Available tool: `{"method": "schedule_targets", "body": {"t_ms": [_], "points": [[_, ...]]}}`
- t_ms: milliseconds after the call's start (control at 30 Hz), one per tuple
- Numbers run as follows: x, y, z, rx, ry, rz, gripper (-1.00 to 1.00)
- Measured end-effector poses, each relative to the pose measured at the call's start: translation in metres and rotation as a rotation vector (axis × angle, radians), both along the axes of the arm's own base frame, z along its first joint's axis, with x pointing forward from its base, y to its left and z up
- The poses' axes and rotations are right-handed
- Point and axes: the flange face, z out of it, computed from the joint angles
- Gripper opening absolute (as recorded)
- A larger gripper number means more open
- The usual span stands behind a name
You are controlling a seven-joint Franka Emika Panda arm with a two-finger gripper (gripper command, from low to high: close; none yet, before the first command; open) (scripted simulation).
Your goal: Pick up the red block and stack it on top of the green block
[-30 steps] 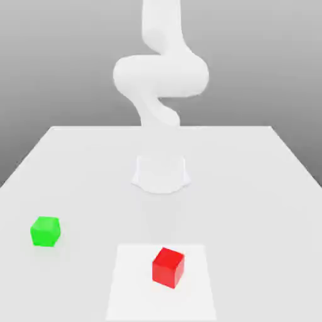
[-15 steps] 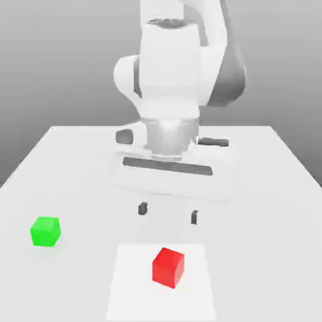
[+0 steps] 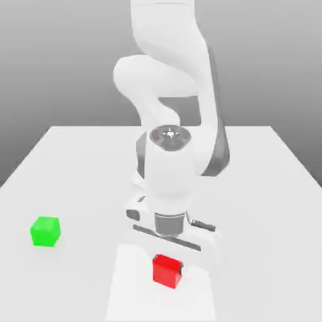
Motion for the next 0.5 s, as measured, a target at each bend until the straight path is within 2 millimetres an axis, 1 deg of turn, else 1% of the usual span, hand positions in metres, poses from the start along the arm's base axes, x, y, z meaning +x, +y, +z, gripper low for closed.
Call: {"method": "schedule_targets", "body": {"t_ms": [67,233,300,367,433,500], "points": [[0.001,0.000,0.011,0.000,0.000,0.000,-1.00],[0.000,-0.002,0.058,-0.001,0.001,-0.002,-1.00],[-0.002,-0.045,0.069,-0.006,0.000,-0.041,-1.00],[-0.010,-0.091,0.076,-0.012,0.001,-0.070,-1.00],[-0.023,-0.137,0.082,-0.015,0.002,-0.095,-1.00],[-0.041,-0.179,0.087,-0.016,0.004,-0.115,-1.00]]}}
